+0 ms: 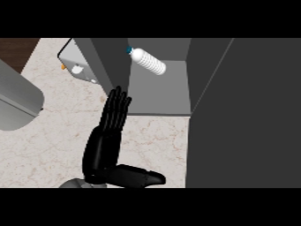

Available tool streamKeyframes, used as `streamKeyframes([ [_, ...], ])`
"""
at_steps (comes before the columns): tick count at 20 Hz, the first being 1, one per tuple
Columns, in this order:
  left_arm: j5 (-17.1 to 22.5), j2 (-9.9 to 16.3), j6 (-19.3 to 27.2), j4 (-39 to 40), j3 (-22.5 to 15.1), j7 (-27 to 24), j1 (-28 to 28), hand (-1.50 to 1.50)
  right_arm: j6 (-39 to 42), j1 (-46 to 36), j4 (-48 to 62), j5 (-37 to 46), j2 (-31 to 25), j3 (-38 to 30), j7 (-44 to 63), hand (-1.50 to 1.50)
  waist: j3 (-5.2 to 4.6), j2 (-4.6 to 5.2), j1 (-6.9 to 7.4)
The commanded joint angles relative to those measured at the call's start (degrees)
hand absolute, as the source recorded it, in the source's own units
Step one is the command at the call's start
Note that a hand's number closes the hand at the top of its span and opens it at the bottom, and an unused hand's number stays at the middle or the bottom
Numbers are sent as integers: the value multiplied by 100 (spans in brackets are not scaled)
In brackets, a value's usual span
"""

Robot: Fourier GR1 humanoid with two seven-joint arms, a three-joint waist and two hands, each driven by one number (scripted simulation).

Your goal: Pick up the bottled water, place it into the cabinet and close the cabinet

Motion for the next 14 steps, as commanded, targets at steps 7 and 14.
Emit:
streamKeyframes([
  [7, 153, 649, -235, -859, 364, -129, 915, -150, -194, -6, -1622, 683, -262, 1411, 1227, 150, -17, 20, -37],
  [14, 178, 1180, -452, -1565, 459, -391, 1804, -150, -565, -392, -1380, 1752, 156, 2679, 1515, 150, -19, -34, -58],
])
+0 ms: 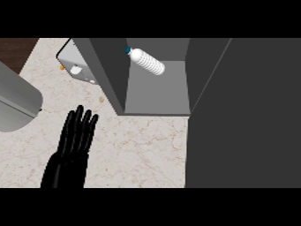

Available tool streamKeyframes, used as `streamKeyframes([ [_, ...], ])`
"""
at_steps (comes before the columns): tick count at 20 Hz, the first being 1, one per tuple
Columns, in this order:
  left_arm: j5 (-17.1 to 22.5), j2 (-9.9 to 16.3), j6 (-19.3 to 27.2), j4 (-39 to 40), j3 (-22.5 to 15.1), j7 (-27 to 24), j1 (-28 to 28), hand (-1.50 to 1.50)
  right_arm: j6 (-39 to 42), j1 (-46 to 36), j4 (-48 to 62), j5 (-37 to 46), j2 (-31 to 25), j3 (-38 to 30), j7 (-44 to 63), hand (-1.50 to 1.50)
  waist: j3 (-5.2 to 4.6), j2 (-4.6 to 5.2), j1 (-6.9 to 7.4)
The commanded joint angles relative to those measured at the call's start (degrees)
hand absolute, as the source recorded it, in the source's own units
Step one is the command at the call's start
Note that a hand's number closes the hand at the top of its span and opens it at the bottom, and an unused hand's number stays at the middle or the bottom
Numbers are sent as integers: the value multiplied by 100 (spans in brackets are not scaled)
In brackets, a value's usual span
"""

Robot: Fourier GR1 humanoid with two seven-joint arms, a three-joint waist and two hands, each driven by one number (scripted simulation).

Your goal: Pick up the bottled water, place it into the cabinet and close the cabinet

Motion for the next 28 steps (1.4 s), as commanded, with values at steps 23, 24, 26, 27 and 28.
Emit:
streamKeyframes([
  [23, 812, 1005, -1042, -866, 1102, -396, 1451, -150, -1681, -3507, -79, 2212, 1184, 2516, 2717, 150, -34, -20, 162],
  [24, 794, 1065, -1112, -740, 1165, -450, 1487, -150, -1720, -3731, 129, 2242, 1183, 2493, 2697, 150, -38, -3, 190],
  [26, 886, 1199, -1313, -931, 1220, -484, 1644, -150, -1820, -3927, 305, 2279, 1180, 2490, 2732, 150, -33, -23, 251],
  [27, 835, 1053, -1263, -673, 1195, -569, 1567, -150, -1857, -3985, 249, 2262, 1178, 2571, 2830, 150, -44, -10, 150],
  [28, 895, 1200, -1423, -692, 1241, -568, 1723, -150, -1868, -4131, 284, 2226, 1176, 2378, 2860, 150, -49, 0, 251],
])
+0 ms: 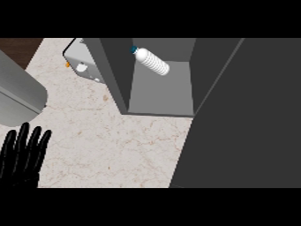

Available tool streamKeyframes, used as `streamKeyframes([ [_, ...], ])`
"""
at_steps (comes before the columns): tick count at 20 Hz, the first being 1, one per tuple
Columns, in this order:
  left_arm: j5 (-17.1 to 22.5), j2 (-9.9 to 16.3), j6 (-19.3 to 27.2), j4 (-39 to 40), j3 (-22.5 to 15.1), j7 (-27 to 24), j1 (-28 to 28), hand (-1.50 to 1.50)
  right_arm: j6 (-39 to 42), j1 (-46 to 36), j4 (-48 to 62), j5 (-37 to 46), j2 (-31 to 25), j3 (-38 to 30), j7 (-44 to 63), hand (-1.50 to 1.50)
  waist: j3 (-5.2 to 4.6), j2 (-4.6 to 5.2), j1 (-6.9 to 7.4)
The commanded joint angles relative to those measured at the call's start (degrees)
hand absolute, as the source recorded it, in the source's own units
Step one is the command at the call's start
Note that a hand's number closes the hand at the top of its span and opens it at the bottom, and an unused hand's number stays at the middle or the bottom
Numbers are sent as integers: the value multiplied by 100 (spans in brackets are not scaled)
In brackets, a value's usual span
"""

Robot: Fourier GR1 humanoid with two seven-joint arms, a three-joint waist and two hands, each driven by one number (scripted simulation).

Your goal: Pick up the bottled water, place it into the cabinet and close the cabinet

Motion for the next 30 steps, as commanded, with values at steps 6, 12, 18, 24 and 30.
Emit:
streamKeyframes([
  [6, 162, 87, -336, 41, 198, -144, 126, -150, -886, -958, 516, 446, 751, 479, 365, 150, -12, 50, 90],
  [12, 157, 122, -397, -72, 274, -235, 213, -150, -775, -1042, 654, 289, 747, 355, 387, 150, -16, 71, 254],
  [18, 233, 245, -612, -89, 329, -230, 282, -150, -830, -943, 654, -53, 747, 193, 343, 150, -17, 147, 340],
  [24, 244, 364, -746, -202, 283, -126, 272, -150, -746, -909, 905, -648, 750, 205, 340, 150, -4, 236, 511],
  [30, 299, 395, -924, -195, 331, -157, 180, -150, -222, -477, 1512, -2235, 664, 489, 756, 150, -7, 390, 807],
])
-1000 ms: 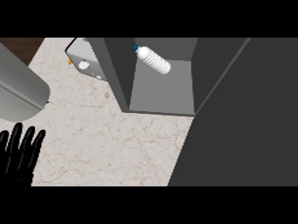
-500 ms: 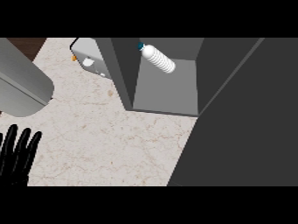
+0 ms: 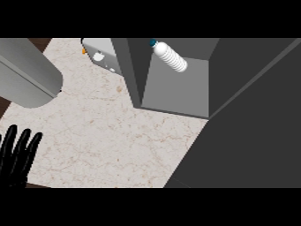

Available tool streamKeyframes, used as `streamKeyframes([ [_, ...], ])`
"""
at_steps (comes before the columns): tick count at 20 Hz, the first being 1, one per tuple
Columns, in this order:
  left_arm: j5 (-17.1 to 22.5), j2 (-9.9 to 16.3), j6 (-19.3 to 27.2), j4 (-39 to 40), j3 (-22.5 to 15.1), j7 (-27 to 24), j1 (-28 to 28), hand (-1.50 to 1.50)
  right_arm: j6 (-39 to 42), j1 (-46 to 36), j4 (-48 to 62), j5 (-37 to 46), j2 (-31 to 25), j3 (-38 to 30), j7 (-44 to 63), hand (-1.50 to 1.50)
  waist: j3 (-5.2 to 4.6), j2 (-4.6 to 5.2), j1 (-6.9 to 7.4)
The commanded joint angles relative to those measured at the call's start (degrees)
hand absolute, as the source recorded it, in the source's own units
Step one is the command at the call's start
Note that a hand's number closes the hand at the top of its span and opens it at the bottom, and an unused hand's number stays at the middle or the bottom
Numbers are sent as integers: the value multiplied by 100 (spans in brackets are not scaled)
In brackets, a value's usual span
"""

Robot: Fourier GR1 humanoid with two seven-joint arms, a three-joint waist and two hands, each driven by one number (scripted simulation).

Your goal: Pick up the bottled water, place it into the cabinet and close the cabinet

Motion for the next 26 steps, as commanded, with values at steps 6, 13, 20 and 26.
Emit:
streamKeyframes([
  [6, 117, 114, -168, 52, 199, -18, 37, -150, -1152, -115, 923, -965, 829, -338, 186, 150, 22, 4, -84],
  [13, 117, 63, -172, 149, 228, -123, 247, -150, -1794, 153, 865, -746, 833, -1060, -240, 150, 21, -25, -299],
  [20, 208, 119, -326, 94, 256, -73, 214, -150, -2468, -665, 1551, -949, 841, -1831, -455, 150, 35, -8, -103],
  [26, 298, 206, -480, 80, 304, 28, 131, -150, -3617, -2537, 3086, -1147, 862, -2360, -486, 150, 64, -45, -42],
])
